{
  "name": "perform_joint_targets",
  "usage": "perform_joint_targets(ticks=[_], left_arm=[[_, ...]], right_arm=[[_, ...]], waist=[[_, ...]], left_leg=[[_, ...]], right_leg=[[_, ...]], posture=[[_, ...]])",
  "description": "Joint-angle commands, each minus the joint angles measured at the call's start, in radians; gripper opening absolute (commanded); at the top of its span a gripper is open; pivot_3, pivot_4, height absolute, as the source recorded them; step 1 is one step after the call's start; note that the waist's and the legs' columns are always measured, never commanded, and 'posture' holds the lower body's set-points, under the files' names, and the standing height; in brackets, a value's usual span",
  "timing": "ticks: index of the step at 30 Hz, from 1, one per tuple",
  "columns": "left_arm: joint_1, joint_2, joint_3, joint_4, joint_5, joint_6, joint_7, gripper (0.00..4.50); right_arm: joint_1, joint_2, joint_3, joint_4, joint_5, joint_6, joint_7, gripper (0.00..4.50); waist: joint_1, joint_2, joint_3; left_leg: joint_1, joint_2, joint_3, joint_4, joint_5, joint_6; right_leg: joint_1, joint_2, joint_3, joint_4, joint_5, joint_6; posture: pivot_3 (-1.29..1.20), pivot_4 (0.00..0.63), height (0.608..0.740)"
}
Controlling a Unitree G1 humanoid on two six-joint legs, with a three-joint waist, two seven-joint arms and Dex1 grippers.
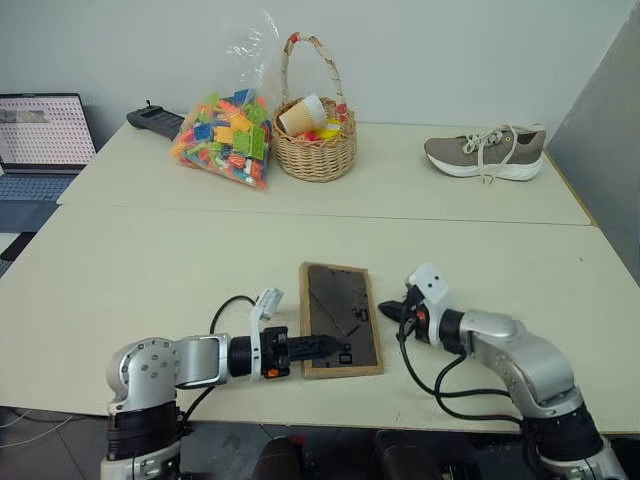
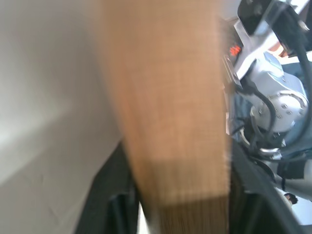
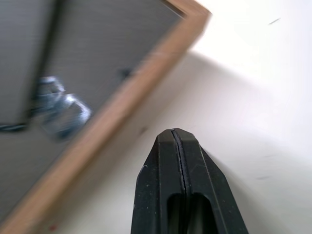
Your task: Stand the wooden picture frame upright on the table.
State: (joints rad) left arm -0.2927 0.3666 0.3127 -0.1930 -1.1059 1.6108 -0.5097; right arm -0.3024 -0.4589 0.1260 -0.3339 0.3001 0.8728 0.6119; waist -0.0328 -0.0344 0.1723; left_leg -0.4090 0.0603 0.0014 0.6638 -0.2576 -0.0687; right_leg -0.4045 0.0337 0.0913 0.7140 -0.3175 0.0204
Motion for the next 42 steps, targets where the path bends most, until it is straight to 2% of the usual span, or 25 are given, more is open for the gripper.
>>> perform_joint_targets(ticks=[1,3,8,12,16,20,26,29,36,39,42], left_arm=[[-0.094,0.035,0.036,0.034,-0.035,0.004,-0.003,1.3],[-0.152,0.068,0.022,0.078,-0.042,0.004,-0.007,1.3],[-0.274,0.137,-0.027,0.121,-0.009,-0.06,-0.087,1.3],[-0.337,0.215,-0.128,0.12,0.091,-0.22,-0.198,1.3],[-0.357,0.251,-0.184,0.131,0.145,-0.308,-0.27,1.3],[-0.368,0.263,-0.195,0.136,0.161,-0.345,-0.306,1.3],[-0.377,0.262,-0.194,0.145,0.178,-0.361,-0.316,1.3],[-0.361,0.255,-0.192,0.136,0.178,-0.351,-0.31,1.3],[-0.342,0.249,-0.17,0.141,0.153,-0.308,-0.305,1.3],[-0.336,0.238,-0.149,0.156,0.126,-0.275,-0.294,1.3],[-0.338,0.217,-0.097,0.189,0.081,-0.207,-0.266,1.3]], right_arm=[[-0.091,-0.065,-0.103,0.028,0.083,-0.004,0.094,0.17],[-0.144,-0.086,-0.148,0.047,0.159,0.033,0.151,0.45],[-0.277,-0.086,-0.248,0.075,0.372,0.172,0.236,1.52],[-0.4,-0.034,-0.262,0.127,0.476,0.229,0.237,2.49],[-0.47,0.01,-0.215,0.177,0.464,0.208,0.219,3.48],[-0.527,0.07,-0.141,0.258,0.37,0.125,0.158,4.36],[-0.549,0.153,-0.125,0.248,0.422,0.14,0.158,4.43],[-0.511,0.163,-0.179,0.183,0.543,0.21,0.183,4.43],[-0.421,0.029,-0.3,0.097,0.727,0.346,0.214,4.43],[-0.37,-0.052,-0.292,0.07,0.699,0.328,0.233,4.43],[-0.315,-0.131,-0.253,0.047,0.534,0.159,0.215,4.43]], waist=[[0.0,0.0,0.0],[0.0,-0.001,0.001],[-0.003,-0.001,0.003],[-0.003,-0.001,0.003],[-0.006,0.0,0.003],[-0.009,0.0,0.003],[-0.008,0.0,0.003],[-0.007,0.0,0.003],[0.0,0.0,0.003],[0.0,0.0,0.003],[-0.002,0.0,0.003]], left_leg=[[0.0,0.0,0.0,0.0,0.0,0.0],[0.0,0.0,0.0,0.0,0.0,0.0],[-0.002,0.0,0.0,0.0,0.0,0.0],[-0.003,0.001,0.0,-0.001,0.0,0.0],[-0.003,0.001,0.0,0.0,0.0,0.0],[-0.003,0.001,0.0,0.0,0.0,0.0],[-0.007,0.002,0.0,0.0,0.0,0.0],[-0.007,0.001,0.0,0.0,0.0,0.0],[-0.008,0.001,0.0,0.001,0.0,0.0],[-0.007,0.001,0.0,0.001,0.0,0.0],[-0.007,0.001,0.001,0.0,0.0,0.0]], right_leg=[[0.0,0.0,0.0,0.0,0.0,0.0],[0.0,0.0,0.0,0.0,0.0,0.0],[-0.001,0.001,-0.001,-0.001,0.0,0.0],[-0.002,0.001,-0.001,-0.002,0.0,0.0],[-0.002,0.0,-0.001,-0.001,0.0,0.0],[-0.002,0.0,-0.001,-0.002,0.0,0.0],[-0.006,0.0,-0.002,-0.001,0.0,0.0],[-0.006,-0.001,-0.002,-0.001,0.0,0.0],[-0.006,-0.001,-0.002,-0.001,0.0,0.0],[-0.006,-0.001,-0.002,-0.001,0.0,0.0],[-0.006,0.0,-0.002,-0.001,0.0,0.0]], posture=[[0.0,0.15,0.74],[0.0,0.15,0.74],[0.0,0.15,0.74],[0.0,0.15,0.74],[0.0,0.15,0.74],[0.0,0.15,0.74],[0.0,0.15,0.74],[0.0,0.15,0.74],[0.0,0.15,0.74],[0.0,0.15,0.74],[0.0,0.15,0.74]])
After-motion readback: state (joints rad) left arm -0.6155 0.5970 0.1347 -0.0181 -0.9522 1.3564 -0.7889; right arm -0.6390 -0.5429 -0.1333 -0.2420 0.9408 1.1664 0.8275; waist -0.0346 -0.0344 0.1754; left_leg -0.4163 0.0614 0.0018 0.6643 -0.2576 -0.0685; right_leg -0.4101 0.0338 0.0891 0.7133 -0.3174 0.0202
